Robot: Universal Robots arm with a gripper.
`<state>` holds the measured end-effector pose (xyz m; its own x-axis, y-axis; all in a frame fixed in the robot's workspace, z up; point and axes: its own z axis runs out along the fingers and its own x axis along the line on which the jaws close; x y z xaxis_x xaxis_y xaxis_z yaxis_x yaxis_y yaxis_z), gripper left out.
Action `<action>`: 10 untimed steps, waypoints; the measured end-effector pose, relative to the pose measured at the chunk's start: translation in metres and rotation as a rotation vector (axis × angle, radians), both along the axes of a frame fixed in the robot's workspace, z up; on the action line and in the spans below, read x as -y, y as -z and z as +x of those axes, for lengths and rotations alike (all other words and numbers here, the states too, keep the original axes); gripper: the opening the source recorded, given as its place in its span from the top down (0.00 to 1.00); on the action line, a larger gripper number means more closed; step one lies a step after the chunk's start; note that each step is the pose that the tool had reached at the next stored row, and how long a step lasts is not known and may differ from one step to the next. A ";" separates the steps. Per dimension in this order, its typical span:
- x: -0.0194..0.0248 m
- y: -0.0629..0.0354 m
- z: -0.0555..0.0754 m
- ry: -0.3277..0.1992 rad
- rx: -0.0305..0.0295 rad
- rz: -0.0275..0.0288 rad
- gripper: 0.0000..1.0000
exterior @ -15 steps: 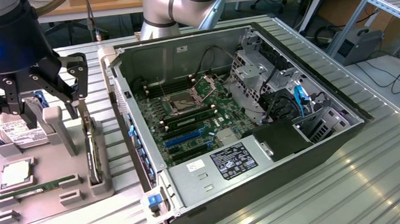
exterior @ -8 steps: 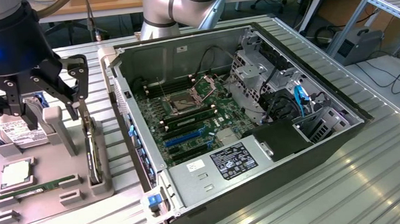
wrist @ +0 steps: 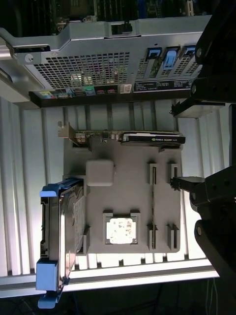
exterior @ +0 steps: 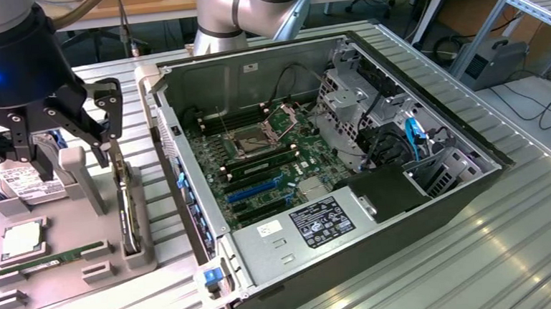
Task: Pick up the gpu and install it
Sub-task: 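Pick up the gpu and move the gpu toward the slot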
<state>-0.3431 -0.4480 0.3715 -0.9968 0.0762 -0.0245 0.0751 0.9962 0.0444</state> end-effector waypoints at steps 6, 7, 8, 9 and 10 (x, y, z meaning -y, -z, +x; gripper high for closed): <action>0.0000 0.0022 0.000 0.000 0.0000 -0.0001 0.40; 0.0000 0.0026 0.000 0.000 0.0000 -0.0001 0.40; 0.0000 0.0029 0.000 0.000 -0.0001 -0.0001 0.40; 0.0000 0.0033 0.000 0.000 0.0000 0.0000 0.40; 0.0000 0.0035 0.000 0.000 -0.0001 -0.0001 0.40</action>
